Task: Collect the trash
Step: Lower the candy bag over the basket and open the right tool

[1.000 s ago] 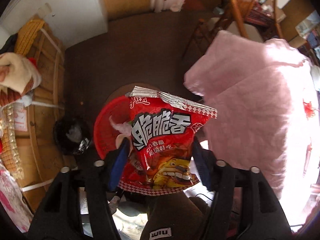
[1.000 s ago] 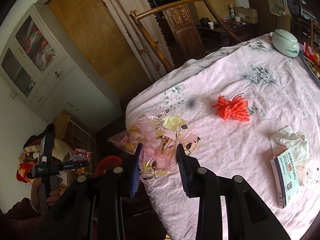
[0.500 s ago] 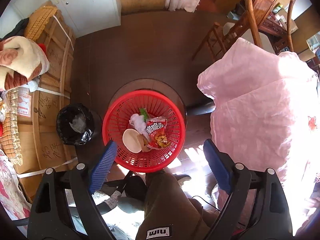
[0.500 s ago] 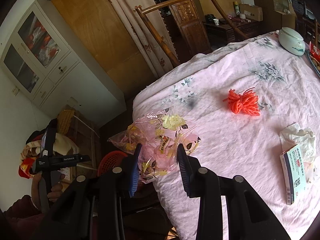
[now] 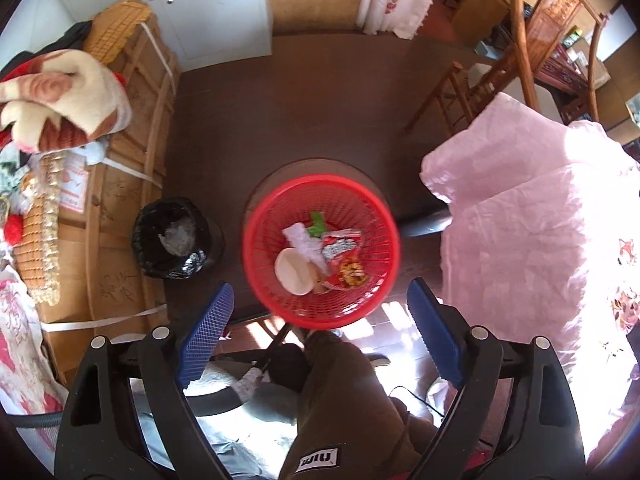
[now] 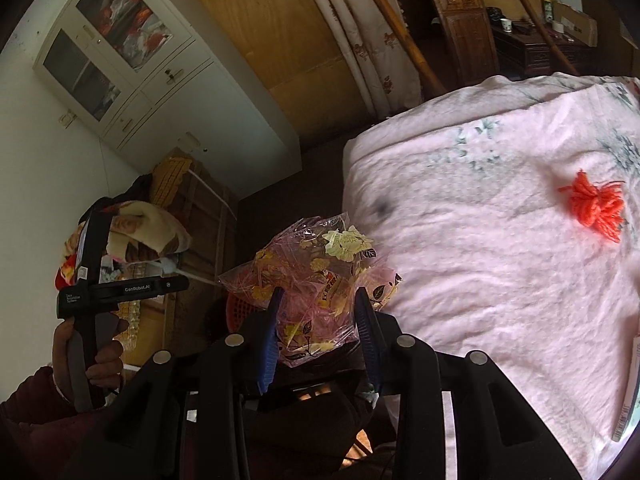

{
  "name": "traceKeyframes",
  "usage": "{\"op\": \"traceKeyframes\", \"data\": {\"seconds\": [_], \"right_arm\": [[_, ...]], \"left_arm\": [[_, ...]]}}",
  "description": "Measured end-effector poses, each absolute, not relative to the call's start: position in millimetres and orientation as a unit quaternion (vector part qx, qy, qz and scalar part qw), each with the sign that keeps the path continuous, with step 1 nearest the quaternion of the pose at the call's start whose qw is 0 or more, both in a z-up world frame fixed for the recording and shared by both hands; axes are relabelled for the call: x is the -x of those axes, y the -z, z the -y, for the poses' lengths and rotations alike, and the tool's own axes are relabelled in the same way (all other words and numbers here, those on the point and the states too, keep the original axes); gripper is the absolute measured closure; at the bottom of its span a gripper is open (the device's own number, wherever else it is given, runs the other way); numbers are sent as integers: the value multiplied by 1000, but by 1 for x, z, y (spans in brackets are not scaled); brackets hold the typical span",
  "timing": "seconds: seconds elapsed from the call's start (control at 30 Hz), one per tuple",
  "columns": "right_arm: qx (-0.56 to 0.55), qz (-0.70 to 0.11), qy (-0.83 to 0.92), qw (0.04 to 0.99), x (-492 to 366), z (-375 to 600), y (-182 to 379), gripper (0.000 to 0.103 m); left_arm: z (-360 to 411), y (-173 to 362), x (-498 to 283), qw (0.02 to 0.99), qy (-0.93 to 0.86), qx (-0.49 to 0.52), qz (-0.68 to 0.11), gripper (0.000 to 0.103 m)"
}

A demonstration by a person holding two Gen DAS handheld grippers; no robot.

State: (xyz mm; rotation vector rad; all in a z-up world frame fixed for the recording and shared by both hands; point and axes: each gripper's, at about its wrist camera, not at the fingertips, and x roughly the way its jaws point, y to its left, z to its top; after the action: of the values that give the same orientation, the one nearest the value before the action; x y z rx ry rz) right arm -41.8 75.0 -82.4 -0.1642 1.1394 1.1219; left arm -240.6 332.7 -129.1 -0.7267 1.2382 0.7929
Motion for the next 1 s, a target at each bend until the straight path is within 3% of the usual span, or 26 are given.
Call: {"op": "traceKeyframes", "data": {"seconds": [0.4,0.5,0.57,1.0], "right_arm": [[154,-512,-596,600,99,-179,106,68],[167,-508,-617,577,114,-208,110,59],[171,-511,-623,567,121,-224,115,47],[126,-531,-607,578,117,-226,116,39]], "left_arm": [[-347,124,306,657,-402,356,-529,17],[-348,124,321,649,-414,365,-524,17],[-351,125,330,645,-417,373,-520,17],[-358,124,308,667,-393,362,-520,17]]}}
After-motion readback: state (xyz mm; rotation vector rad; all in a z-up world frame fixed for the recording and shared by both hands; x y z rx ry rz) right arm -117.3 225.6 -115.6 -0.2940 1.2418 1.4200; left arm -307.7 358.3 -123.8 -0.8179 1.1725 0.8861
